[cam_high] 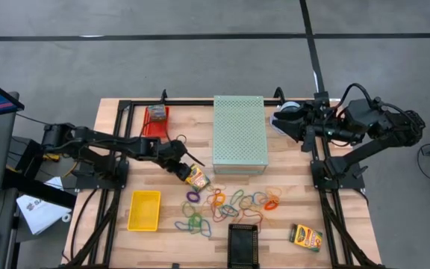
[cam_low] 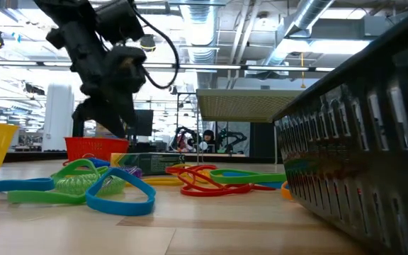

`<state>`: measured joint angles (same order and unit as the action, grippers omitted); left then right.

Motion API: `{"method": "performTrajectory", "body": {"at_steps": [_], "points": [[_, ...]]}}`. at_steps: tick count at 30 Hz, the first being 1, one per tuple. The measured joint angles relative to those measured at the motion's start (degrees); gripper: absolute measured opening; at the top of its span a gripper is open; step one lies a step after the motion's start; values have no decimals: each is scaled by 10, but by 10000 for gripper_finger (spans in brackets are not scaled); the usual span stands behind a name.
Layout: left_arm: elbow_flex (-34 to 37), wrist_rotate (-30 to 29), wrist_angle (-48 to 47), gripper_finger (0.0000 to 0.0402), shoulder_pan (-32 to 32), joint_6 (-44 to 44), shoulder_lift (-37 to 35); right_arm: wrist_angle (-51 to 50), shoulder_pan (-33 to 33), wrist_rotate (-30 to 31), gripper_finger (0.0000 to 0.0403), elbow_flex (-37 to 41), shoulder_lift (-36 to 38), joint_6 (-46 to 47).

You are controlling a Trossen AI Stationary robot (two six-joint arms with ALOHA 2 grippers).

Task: Pick & Place Office Desk Supplies
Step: Put the crayon box into the red bin

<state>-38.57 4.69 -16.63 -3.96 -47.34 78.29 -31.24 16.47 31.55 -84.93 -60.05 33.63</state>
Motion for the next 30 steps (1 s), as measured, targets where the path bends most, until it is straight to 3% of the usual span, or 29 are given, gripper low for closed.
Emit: {"method": "performTrajectory", "body": {"at_steps": [6, 15, 19, 23, 28, 30], "points": [[0, -2, -9, 127, 0, 8, 38, 0, 0, 0, 201, 0, 0, 0], [0, -3, -1, 163, 0, 10, 58, 0, 0, 0, 201, 0, 0, 0], [13, 9, 9, 159, 0, 8, 60, -1, 0, 0, 201, 0, 0, 0], [37, 33, 51, 118, -1, -18, 59, -3, 0, 0, 201, 0, 0, 0], [43, 44, 67, 26, -1, -28, 55, -6, 0, 0, 201, 0, 0, 3], [43, 47, 70, 11, -1, -36, 55, -8, 0, 0, 201, 0, 0, 3]]}}
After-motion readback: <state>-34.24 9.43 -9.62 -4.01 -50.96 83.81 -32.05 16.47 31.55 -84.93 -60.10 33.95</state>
